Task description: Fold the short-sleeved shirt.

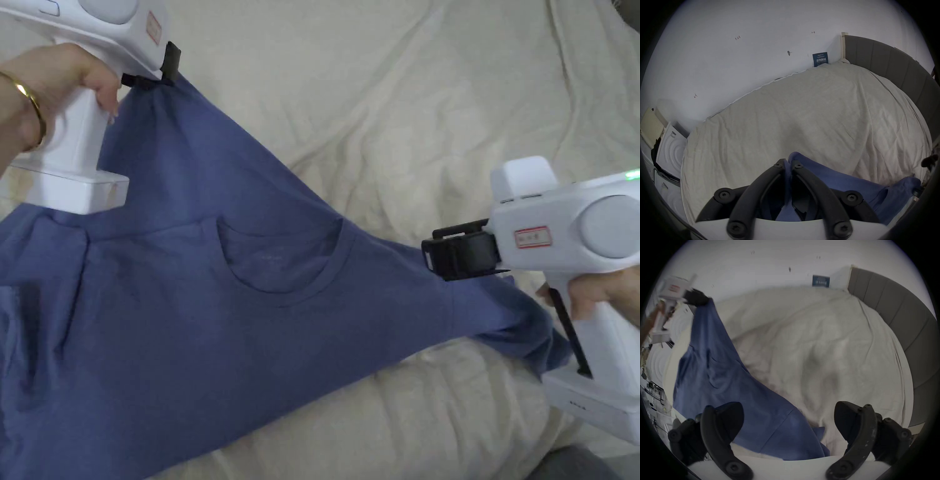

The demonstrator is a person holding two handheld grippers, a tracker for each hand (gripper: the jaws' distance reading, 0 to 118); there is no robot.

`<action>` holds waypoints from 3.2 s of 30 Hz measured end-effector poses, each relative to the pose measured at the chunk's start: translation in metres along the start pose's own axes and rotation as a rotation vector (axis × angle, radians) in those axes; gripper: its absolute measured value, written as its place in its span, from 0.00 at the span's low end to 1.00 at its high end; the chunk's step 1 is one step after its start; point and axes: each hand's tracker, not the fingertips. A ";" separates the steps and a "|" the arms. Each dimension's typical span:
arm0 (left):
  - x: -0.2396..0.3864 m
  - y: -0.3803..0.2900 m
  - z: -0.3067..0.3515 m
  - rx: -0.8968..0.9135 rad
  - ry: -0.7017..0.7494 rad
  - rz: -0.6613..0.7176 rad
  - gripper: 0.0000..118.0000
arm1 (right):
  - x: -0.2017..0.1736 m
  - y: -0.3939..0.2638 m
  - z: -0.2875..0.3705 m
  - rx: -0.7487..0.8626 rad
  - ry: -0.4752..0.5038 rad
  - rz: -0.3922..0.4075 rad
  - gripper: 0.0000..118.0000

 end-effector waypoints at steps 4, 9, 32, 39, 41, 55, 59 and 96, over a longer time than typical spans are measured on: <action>-0.007 0.001 -0.009 0.008 0.013 -0.006 0.05 | -0.010 0.006 -0.030 -0.106 -0.077 0.039 0.94; -0.014 -0.005 -0.018 -0.014 0.018 0.016 0.05 | 0.004 0.003 -0.048 -0.205 -0.004 -0.070 0.60; -0.130 -0.050 0.262 0.275 0.246 0.422 0.05 | 0.008 0.004 0.276 0.394 0.275 0.010 0.07; -0.204 -0.061 0.366 0.463 0.366 0.518 0.05 | 0.017 0.019 0.389 0.666 0.206 -0.008 0.07; -0.215 -0.068 0.393 0.493 0.366 0.550 0.05 | 0.018 0.023 0.417 0.732 0.205 0.005 0.07; -0.223 -0.089 0.478 0.606 0.421 0.530 0.05 | 0.015 0.049 0.512 0.886 0.175 -0.091 0.07; -0.226 -0.087 0.478 0.606 0.405 0.552 0.05 | 0.016 0.066 0.518 0.871 0.135 -0.118 0.07; -0.271 0.143 0.278 0.704 0.554 0.628 0.05 | -0.032 0.360 0.396 1.045 -0.187 -0.332 0.07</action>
